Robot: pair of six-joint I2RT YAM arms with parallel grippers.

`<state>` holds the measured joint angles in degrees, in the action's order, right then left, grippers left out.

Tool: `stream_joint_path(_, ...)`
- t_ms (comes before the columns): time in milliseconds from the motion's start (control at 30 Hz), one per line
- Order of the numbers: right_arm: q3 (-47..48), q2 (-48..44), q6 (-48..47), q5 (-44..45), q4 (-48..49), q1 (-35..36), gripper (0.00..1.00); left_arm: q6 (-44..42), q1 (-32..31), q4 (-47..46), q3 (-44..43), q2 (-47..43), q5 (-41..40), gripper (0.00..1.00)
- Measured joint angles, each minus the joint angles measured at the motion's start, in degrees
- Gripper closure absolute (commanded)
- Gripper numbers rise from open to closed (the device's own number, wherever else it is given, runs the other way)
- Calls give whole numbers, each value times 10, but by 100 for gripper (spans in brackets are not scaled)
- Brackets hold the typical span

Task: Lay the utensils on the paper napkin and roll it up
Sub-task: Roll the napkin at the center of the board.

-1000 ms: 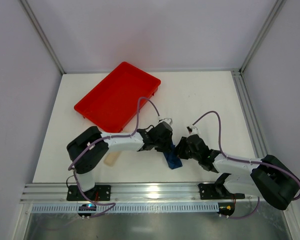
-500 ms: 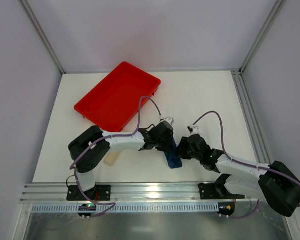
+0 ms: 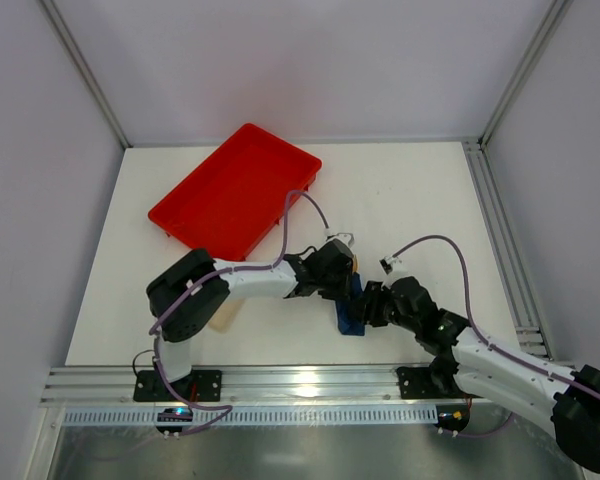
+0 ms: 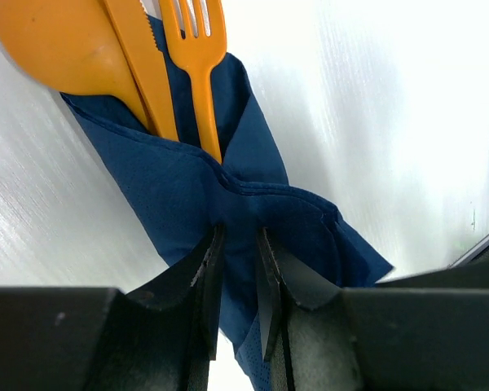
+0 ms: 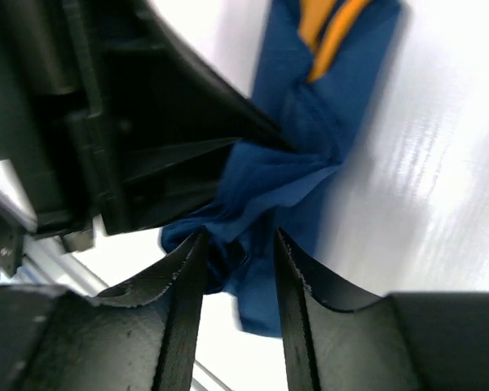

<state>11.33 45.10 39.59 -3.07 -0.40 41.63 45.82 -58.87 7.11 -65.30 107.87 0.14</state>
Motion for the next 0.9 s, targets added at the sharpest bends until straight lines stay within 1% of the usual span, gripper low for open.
stream_joint_path(133, -2, -24, -8, -23, 14, 1, 54, 2, 0, 0, -4, 3, 0, 73)
stream_joint_path(267, -3, -28, -13, -33, 25, 5, 53, 3, 0, 2, -6, 4, 0, 73)
stream_joint_path(433, -10, -26, -16, -37, 33, 13, 48, 3, 0, 3, -8, 5, 0, 73)
stream_joint_path(767, -17, 9, -18, -29, 66, 51, 49, 7, 0, 4, -10, 8, 0, 74)
stream_joint_path(900, -20, 25, -17, -14, 77, 65, 52, 8, 0, 5, -11, 9, 0, 74)
